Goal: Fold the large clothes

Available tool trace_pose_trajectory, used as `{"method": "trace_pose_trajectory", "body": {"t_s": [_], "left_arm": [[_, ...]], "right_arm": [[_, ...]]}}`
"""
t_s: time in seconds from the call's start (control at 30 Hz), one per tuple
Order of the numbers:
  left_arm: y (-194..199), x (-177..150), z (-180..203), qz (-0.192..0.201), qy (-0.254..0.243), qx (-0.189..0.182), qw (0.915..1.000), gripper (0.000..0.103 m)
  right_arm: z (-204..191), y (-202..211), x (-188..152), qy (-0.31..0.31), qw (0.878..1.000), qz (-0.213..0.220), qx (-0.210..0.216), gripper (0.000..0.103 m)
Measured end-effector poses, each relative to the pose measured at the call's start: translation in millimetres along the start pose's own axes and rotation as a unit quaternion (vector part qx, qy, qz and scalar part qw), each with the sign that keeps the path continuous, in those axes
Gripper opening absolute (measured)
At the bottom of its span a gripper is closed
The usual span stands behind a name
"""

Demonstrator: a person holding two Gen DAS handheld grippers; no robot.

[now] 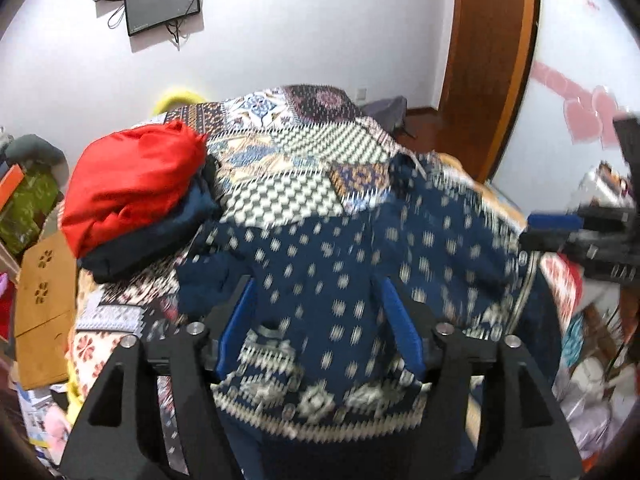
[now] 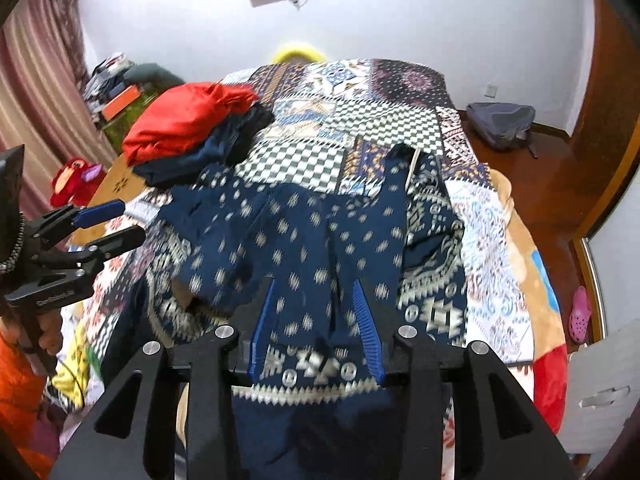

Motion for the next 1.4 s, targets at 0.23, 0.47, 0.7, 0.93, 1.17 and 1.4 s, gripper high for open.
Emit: {"method": "trace_pose_trajectory", "body": {"t_s": [0.23,0.47,0.7,0.93,1.17,1.4], "left_arm": [[-56,1,29,-0.050,0.011,-0.019,0.9985,0.068],[-104,-71,38,-0.128,-0.036,0.006,0.9911,0.069],[-97,-72,8,-0.144,0.023,-0.010,0.9892,0.069],[-74,-46,-37,-0.095,0.054,0.030,0.9936,0.069],[-82,-42,-105,-0.107,0.129,0.047,0.9848,0.070],[-122,-64,-141,-0.147,0.202,0.043,0.9672,0.070]], "right_arm": [[11,-36,-6,-0.002,0.999,-0.035,-0.012,0.037],[33,-60,-46,-0.015,0.997,-0.078,-0.023,0.037],[28,-44,-35,-0.017,0.998,-0.054,-0.024,0.038],[39,-14,-2,-0.020,0.999,0.002,-0.032,0.038],[75,-1,17,-0.058,0.996,0.039,-0.056,0.044],[117,-24,17,-0.127,0.991,0.024,-0.031,0.044]]}}
Point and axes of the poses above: each gripper's, at about its wrist camera, not at the fingertips, and y roughly against the way its jaws point, z to its right, x to its top, the point moved 8 cm from there along -y, roughly the way its jaws point, and after that the axes turned 15 degrees about x, right-handed, at the moved point
